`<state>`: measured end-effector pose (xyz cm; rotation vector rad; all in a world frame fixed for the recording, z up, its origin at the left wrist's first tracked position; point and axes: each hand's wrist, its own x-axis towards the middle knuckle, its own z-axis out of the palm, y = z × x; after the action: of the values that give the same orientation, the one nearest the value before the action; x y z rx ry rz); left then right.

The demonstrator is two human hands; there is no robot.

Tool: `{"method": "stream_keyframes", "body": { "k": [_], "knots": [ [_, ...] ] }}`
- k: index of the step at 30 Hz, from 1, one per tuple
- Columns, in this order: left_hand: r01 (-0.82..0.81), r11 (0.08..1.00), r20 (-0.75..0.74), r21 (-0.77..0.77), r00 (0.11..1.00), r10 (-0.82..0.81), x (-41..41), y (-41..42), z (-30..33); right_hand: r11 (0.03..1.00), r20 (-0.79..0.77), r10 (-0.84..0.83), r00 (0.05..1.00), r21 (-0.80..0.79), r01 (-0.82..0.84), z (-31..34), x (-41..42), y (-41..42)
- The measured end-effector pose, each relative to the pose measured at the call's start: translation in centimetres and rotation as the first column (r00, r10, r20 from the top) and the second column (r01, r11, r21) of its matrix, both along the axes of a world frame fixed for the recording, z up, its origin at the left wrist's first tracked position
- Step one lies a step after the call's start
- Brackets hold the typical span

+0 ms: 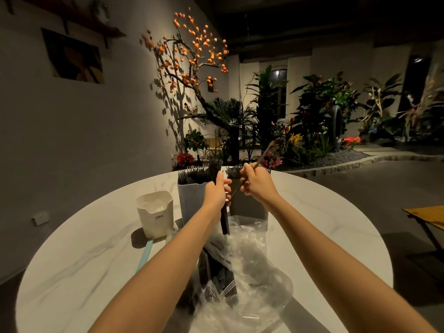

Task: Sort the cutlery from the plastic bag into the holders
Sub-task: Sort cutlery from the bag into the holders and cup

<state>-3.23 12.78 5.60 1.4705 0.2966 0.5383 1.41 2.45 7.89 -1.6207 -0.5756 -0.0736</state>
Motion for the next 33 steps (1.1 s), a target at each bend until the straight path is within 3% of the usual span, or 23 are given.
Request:
{"method": "stream_keyframes", "body": {
  "k": [5, 11, 18, 23, 27, 33],
  "knots": [
    [0.039, 0.999, -0.074, -0.029, 0.996, -0.041, 0.5, 0.3, 0.6, 0.991, 0.054, -0.12, 0.991, 0.061, 0.116, 1.2, 0.5, 0.2],
    [0.069, 0.996, -0.065, -0.048, 0.995, -0.072, 1.2, 0.3, 1.1, 0.963, 0.14, -0.252, 0.958, 0.135, 0.234, 2.0, 1.3, 0.2],
    [0.054, 0.998, -0.094, -0.037, 0.994, -0.058, 2.1, 0.7, 1.3, 0.915, 0.263, -0.401, 0.877, 0.149, 0.374, 1.9, 2.2, 0.1],
    [0.083, 0.996, -0.09, 0.018, 0.993, -0.081, 2.2, 0.7, 1.6, 0.878, 0.364, -0.393, 0.845, -0.125, 0.462, 1.3, 3.7, 0.1],
    [0.134, 0.99, -0.069, 0.055, 0.989, -0.13, 1.9, 0.7, 1.5, 0.68, 0.493, -0.317, 0.811, -0.478, 0.556, 0.9, 4.6, 0.2],
    [0.142, 0.99, -0.044, 0.0, 0.989, -0.142, 1.8, 1.1, 1.4, 0.625, 0.477, -0.236, 0.846, -0.593, 0.509, 0.2, 4.3, 0.2]
  ]
}}
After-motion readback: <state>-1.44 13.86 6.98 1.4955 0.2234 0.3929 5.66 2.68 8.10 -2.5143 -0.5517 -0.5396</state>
